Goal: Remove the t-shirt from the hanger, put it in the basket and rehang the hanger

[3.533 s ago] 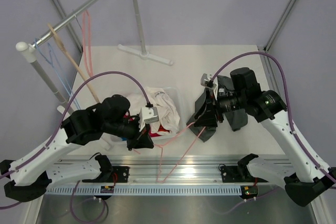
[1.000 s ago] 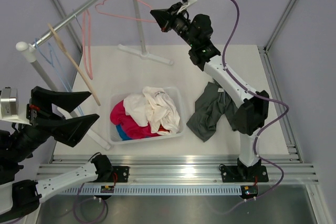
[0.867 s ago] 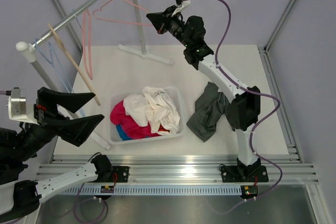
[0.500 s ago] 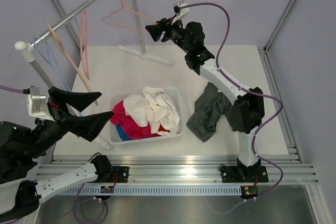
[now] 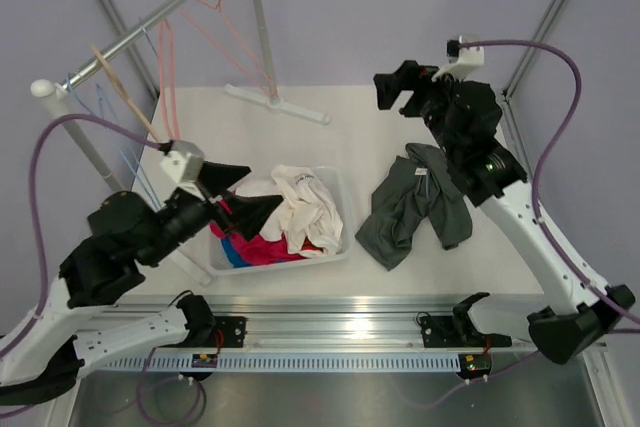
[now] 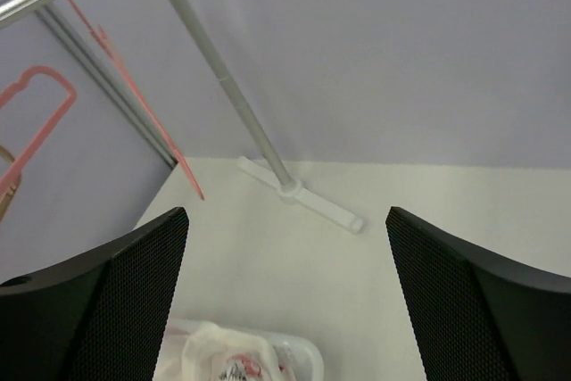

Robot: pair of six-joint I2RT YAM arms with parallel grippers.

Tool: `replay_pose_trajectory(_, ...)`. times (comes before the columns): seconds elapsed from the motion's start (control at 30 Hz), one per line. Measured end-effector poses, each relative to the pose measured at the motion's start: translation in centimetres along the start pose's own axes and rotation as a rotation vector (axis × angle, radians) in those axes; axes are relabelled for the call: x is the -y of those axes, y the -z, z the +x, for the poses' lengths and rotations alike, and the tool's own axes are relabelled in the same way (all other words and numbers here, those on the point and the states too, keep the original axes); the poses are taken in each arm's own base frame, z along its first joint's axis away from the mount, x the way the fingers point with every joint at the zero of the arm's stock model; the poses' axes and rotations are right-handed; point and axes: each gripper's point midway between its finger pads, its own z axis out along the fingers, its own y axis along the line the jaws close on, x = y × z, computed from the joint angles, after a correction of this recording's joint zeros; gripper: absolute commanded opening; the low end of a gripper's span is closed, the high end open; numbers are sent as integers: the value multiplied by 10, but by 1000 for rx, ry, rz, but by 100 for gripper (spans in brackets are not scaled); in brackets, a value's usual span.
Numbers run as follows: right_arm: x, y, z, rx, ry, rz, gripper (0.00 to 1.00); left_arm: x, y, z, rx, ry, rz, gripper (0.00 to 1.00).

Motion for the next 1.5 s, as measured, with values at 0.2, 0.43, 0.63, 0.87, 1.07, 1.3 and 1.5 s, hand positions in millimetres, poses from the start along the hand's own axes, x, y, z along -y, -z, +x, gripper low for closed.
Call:
replay_pose_trajectory(0.2, 77, 51, 82, -200, -34, 272, 99, 6, -60, 88, -258, 12, 18, 99)
replay_pose_trajectory(0.43, 218, 76, 237, -615, -113, 668, 99, 12, -77, 141, -362, 74, 51, 99)
replay_pose_trajectory(0.63, 238, 96, 303, -778, -133, 752, 99, 16, -74, 149, -357, 101, 75, 99)
replay_pose_trajectory(0.87, 251, 97, 335, -859, -143, 817, 96, 17, -62, 141, -309, 123, 92, 99)
replay_pose_trajectory(1.07, 246, 71, 338, -911, -163, 774, 54, 21, -56, 131, -271, 145, 113, 99)
replay_pose_trajectory(1.3, 244, 78, 346, -983, -153, 761, 0, 21, -47, 126, -237, 164, 121, 99)
replay_pose_trajectory(1.5, 198, 78, 261, -841, -172, 609, 0, 22, -41, 116, -206, 166, 134, 99)
